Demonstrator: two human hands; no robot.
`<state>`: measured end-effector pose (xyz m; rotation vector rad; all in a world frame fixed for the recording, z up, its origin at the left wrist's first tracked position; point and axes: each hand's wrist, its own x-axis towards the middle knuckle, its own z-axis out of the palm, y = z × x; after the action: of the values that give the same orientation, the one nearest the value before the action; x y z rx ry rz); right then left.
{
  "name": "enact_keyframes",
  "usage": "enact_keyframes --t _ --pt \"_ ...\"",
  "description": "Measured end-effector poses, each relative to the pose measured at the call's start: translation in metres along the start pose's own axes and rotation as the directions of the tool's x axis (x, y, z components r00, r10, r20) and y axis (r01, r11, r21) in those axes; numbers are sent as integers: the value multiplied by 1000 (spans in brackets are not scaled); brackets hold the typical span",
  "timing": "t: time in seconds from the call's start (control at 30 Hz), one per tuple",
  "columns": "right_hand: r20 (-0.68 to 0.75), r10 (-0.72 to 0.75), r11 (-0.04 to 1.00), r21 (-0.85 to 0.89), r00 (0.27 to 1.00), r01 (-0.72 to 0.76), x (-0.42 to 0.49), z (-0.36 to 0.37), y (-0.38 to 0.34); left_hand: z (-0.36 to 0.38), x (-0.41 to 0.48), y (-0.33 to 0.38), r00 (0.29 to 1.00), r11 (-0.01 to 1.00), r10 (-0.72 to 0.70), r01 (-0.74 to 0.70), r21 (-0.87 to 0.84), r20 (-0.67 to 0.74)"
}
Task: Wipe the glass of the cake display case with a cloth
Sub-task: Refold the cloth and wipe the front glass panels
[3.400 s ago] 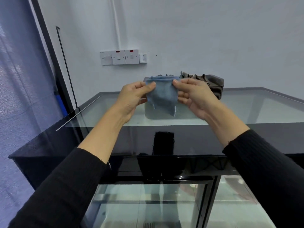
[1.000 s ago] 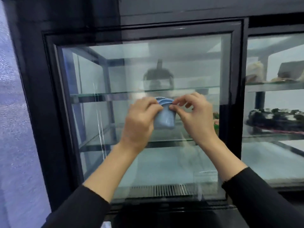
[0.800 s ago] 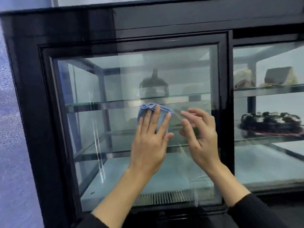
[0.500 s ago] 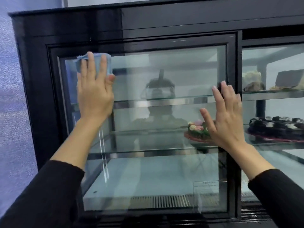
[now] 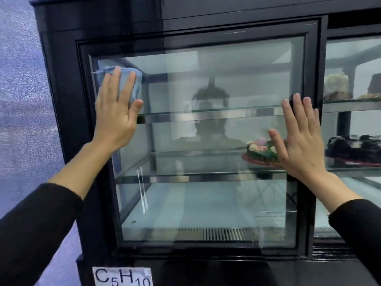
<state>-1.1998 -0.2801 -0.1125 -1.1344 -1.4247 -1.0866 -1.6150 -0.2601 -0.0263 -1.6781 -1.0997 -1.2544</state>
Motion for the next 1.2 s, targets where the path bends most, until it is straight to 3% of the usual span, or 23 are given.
enact_keyframes --t 0.1,0.2,0.23,0.3,0.37,0.4,0.43,0.5,0.57,0.6,0.63,0.7,0.77,0.8,0.87,0.9,0.93,1.0,1.1,1.2 --pt "28 -2 999 54 1000 0 -30 -3 -1 6 -16 -3 998 999 48 -48 -2 -38" --pt "28 30 997 69 999 -31 -49 -2 -6 28 -132 2 970 971 239 -239 -2 43" --pt "25 40 997 69 999 -41 -50 -1 -8 35 -186 2 929 938 343 -346 -4 140" --pt "16 43 998 54 999 -43 -50 0 -10 36 -269 -6 756 802 565 -597 -6 330" --pt "-1 34 999 33 999 -34 -51 2 -9 31 -263 -21 619 675 689 -738 -21 376" --pt "-5 28 999 34 1000 -28 -51 3 -9 29 -234 -23 602 649 720 -760 -29 346" --pt "-6 27 999 41 1000 -26 -51 3 -9 28 -196 -21 629 661 726 -750 -29 277" --pt "-23 23 999 46 999 -22 -51 2 -7 22 -110 -7 811 814 580 -580 -21 74" --pt "-43 11 1000 18 999 -11 -49 0 -3 14 -39 5 971 971 232 -235 -46 -64" --pt "-41 10 1000 17 999 -9 -47 -1 0 13 -21 13 990 996 74 -81 -48 -120" --pt "-33 14 999 30 999 -13 -44 -2 1 15 -18 22 988 999 -10 4 -45 -154" --pt "-17 31 997 73 999 -29 -42 -2 1 30 -55 39 989 999 -11 6 -34 -149" --pt "-24 37 996 86 999 -35 -42 -1 0 50 -142 54 984 984 174 -175 -38 -39" --pt "-29 31 997 77 999 -29 -42 0 0 57 -194 59 943 944 329 -327 -30 50" --pt "-34 18 998 54 999 -17 -42 2 1 58 -265 56 776 801 587 -598 -24 230" --pt "-38 17 999 48 999 -15 -43 3 2 57 -269 49 709 744 650 -667 -37 273" --pt "-44 15 999 48 999 -13 -43 3 2 56 -251 46 692 728 669 -683 -53 272" --pt "-54 17 998 67 998 -13 -43 3 2 51 -175 50 776 793 605 -606 -53 178" --pt "-48 39 992 123 998 -33 -41 0 4 31 -31 68 958 956 286 -288 -57 -34" --pt "-36 32 992 127 999 -27 -40 -2 7 23 34 81 984 996 45 -57 -71 -171"
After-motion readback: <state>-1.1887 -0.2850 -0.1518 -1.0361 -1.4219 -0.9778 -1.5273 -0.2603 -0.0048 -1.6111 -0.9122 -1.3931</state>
